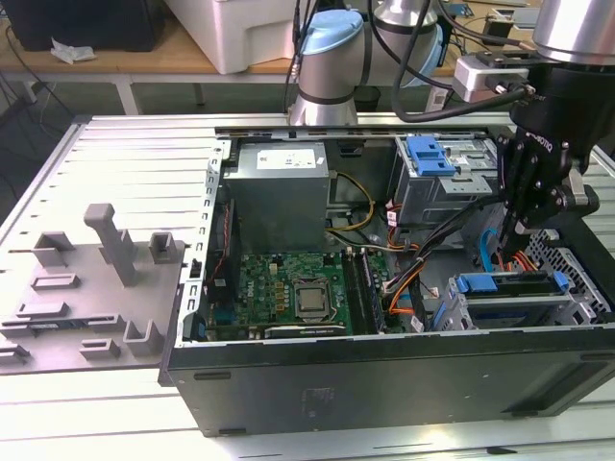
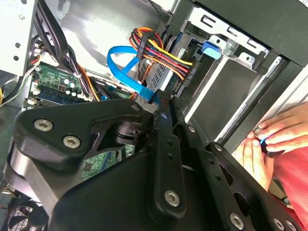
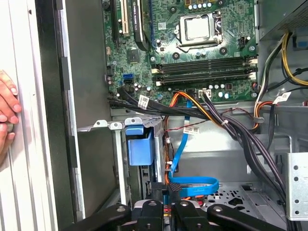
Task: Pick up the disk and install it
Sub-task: 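Insert the second disk wire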
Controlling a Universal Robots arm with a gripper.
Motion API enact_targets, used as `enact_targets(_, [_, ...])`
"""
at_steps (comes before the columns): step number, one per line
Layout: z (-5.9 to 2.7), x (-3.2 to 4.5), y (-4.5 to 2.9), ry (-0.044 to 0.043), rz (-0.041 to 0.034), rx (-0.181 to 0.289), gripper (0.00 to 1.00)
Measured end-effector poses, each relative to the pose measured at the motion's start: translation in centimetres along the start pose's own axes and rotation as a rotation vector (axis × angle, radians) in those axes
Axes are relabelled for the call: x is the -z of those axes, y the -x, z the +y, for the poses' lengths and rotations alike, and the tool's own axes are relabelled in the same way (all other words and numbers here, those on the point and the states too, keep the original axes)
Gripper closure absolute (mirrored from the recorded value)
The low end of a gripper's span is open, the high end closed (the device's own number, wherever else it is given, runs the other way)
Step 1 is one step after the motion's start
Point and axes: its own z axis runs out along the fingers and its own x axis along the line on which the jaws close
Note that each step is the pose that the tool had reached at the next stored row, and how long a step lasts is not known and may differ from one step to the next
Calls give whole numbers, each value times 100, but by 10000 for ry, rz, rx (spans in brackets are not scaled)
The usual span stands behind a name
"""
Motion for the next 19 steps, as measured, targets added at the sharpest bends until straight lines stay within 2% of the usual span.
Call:
enact_targets(2, [-1, -1, -8, 4, -48, -1, 84])
enact_targets(8, [-7, 3, -25, 4, -57, 1, 84])
enact_targets(11, [-21, 16, -65, 7, -86, -2, 84])
enact_targets(12, [-22, 16, -79, 12, -140, -5, 84])
enact_targets(13, [-24, 16, -90, 18, -229, -9, 84])
enact_targets(14, [-27, 17, -107, 34, -442, -14, 84])
enact_targets(15, [-28, 20, -119, 42, -543, -18, 84])
enact_targets(17, [-34, 28, -153, 49, -638, -20, 84])
enact_targets(19, [-43, 27, -187, 50, -645, -21, 84])
